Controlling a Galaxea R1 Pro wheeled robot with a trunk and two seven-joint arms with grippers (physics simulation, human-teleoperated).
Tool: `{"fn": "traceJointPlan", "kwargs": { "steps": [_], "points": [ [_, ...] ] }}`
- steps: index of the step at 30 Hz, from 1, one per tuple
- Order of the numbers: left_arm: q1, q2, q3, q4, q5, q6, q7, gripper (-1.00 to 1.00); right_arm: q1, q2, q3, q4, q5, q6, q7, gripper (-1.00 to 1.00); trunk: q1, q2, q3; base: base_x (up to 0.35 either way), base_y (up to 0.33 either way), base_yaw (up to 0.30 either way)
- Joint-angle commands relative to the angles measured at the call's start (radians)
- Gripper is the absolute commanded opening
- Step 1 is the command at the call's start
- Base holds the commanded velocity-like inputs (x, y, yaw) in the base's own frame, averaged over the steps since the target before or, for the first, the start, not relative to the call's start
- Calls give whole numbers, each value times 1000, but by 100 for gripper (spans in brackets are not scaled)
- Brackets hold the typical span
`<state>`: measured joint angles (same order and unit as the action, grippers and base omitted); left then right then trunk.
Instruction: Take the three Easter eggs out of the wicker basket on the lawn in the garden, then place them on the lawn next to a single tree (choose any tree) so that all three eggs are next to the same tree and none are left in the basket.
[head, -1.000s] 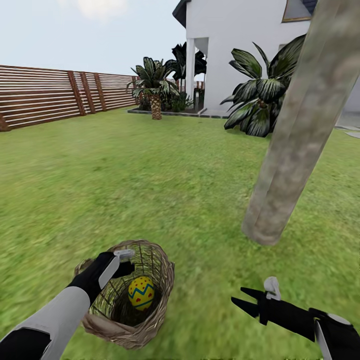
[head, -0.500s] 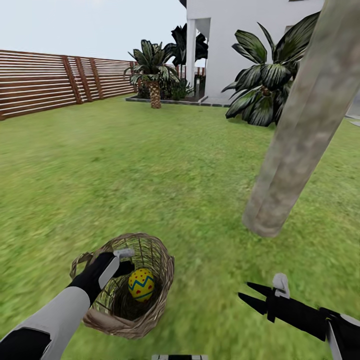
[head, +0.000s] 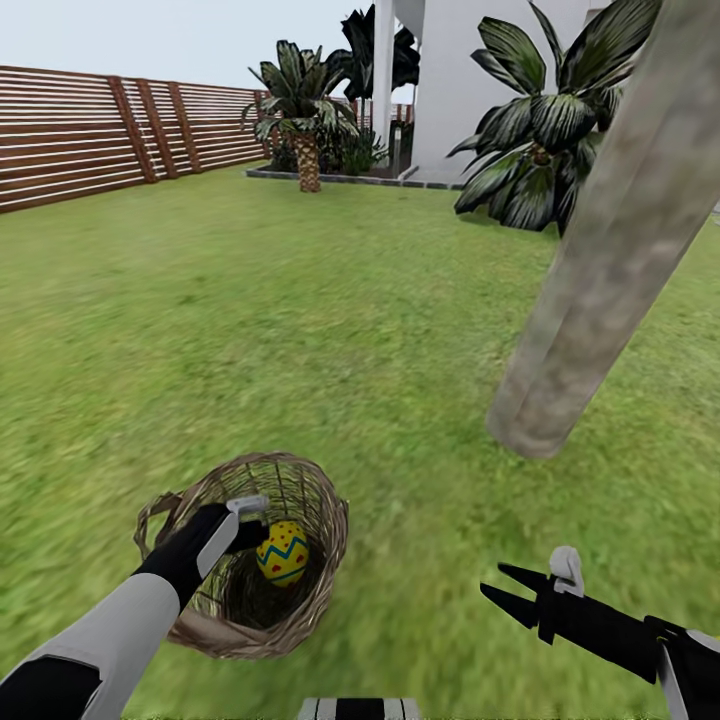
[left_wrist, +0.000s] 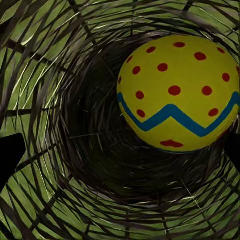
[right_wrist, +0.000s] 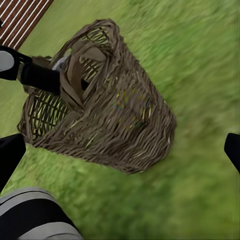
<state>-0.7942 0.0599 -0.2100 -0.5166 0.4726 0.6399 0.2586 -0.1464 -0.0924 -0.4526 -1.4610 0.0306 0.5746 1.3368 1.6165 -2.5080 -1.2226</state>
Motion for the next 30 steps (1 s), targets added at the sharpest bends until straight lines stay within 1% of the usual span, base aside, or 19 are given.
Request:
{"fn": "traceJointPlan", "kwargs": {
  "steps": [1,4,6,19,23,26,30],
  "points": [
    [0,1,-8,-2,11,-1,8,100,-1,0,-1,-1,3,9,6,100,0,-1,-5,0,0,0],
    [0,2,-9,-3,11,-33,8,100,0,0,-1,-1,3,9,5,100,2,-1,-16,0,0,0],
    [0,2,-9,-4,11,-40,9,100,-1,0,-1,-1,3,9,5,100,2,-2,-24,0,0,0],
    [-6,-3,-8,-13,12,-49,4,100,-1,0,-1,-1,6,10,2,100,8,-5,-74,0,0,0],
    [-6,-2,-10,-14,11,-54,-49,100,-1,0,0,-1,6,9,-4,100,10,-6,-90,0,0,0],
    [-6,-1,-10,-14,10,-55,-69,100,-1,0,0,-1,8,9,-6,100,11,-6,-101,0,0,0],
    [-6,-1,-12,-14,9,-63,-78,100,-1,1,4,0,12,8,-9,100,13,-7,-117,0,0,0]
  ]
}}
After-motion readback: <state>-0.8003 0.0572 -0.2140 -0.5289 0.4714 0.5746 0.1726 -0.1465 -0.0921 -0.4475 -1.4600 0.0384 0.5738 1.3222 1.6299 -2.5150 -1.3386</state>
